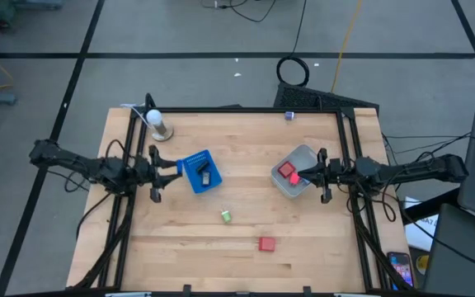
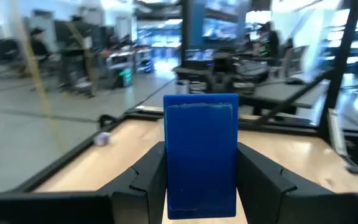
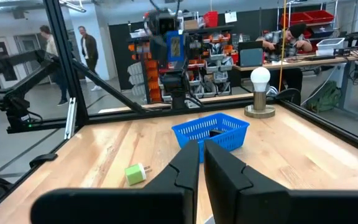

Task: Pick & Place Office items
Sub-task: Put the blue digital timer into the blue bin

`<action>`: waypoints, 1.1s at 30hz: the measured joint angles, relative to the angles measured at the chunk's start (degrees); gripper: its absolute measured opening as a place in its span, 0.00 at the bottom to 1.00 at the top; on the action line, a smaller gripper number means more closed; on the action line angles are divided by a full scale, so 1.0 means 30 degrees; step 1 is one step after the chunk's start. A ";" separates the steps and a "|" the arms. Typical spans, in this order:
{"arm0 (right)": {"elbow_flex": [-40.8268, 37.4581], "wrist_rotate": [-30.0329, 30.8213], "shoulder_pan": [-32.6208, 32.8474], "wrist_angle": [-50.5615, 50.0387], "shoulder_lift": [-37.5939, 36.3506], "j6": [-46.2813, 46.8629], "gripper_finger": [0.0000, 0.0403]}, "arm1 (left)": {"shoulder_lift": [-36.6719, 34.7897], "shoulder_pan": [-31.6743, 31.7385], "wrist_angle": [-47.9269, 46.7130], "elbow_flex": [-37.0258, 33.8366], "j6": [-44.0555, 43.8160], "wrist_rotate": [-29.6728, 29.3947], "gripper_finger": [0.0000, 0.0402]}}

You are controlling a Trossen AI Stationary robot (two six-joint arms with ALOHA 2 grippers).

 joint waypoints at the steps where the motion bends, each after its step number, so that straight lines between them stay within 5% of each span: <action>1: 0.0000 0.0000 0.0000 0.0000 0.0000 0.0000 0.04 | 0.0292 0.0000 -0.1122 0.1040 -0.0332 -0.0450 0.37; 8: 0.0000 0.0015 0.0000 0.0007 0.0000 0.0000 0.04 | 0.4146 0.0309 -0.9164 0.7907 -0.3350 -0.2319 0.37; 16: 0.0000 0.0015 0.0000 0.0007 0.0000 0.0167 0.04 | 1.0020 0.2223 -1.4259 1.2766 -0.4627 -0.0196 0.37; 24: 0.0000 0.0015 0.0000 0.0000 0.0027 0.0284 0.04 | 1.4590 0.5008 -1.5761 1.3607 -0.4622 0.3495 0.37; 33: 0.0000 0.0015 0.0000 0.0000 0.0508 0.0289 0.04 | 1.8824 0.6756 -1.5826 1.3607 -0.4166 0.5023 0.37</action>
